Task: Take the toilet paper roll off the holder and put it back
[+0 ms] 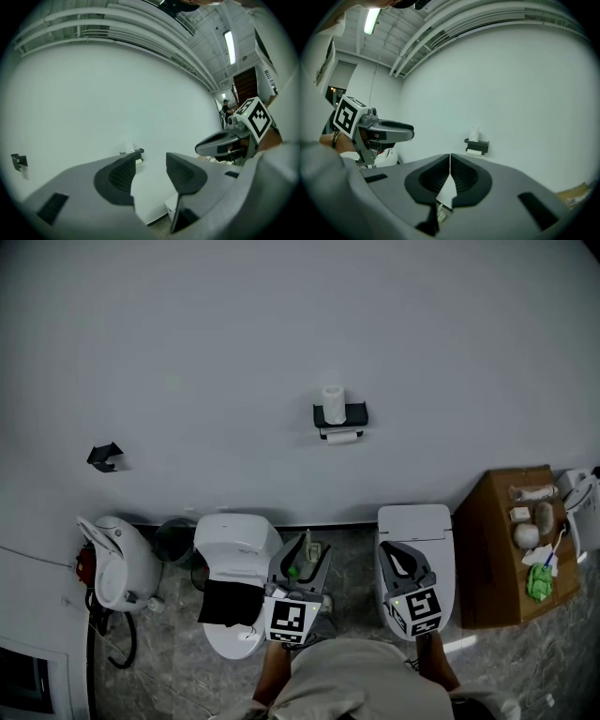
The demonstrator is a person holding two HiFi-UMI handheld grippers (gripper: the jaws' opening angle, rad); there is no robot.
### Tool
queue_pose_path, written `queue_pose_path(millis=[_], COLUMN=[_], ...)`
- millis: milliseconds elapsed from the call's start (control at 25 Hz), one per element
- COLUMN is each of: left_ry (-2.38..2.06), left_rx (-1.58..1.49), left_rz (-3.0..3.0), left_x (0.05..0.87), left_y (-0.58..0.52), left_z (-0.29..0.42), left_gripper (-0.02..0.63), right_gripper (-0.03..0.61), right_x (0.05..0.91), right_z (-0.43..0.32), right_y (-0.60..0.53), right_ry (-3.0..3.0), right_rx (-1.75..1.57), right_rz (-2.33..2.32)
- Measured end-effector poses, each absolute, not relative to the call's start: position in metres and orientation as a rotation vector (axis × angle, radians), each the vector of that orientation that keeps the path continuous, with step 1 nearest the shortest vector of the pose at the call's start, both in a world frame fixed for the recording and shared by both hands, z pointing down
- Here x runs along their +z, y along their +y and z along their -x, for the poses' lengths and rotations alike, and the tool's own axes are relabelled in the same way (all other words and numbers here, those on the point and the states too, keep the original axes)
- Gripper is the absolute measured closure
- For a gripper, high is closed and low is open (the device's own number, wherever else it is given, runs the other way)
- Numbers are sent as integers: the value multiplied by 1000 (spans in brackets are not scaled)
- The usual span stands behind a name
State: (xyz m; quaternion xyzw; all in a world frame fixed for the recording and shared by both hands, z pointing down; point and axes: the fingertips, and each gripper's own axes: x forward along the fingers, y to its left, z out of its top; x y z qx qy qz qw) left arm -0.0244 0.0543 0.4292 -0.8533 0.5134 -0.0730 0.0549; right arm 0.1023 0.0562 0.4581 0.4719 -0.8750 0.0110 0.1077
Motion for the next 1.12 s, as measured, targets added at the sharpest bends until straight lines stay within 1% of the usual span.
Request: queue_pose_path(millis=[1120], left_ry=[1436], left_rx=[-210], left_rz=[2684], left_x=[430], left_y=[-85], left_z=[69], left_gripper=[402], right_gripper=[578], right_x=[457], right_z=[-52], right_y=[-72], right_ry=[-2491], right_rx=[70], right_rz=[-1487])
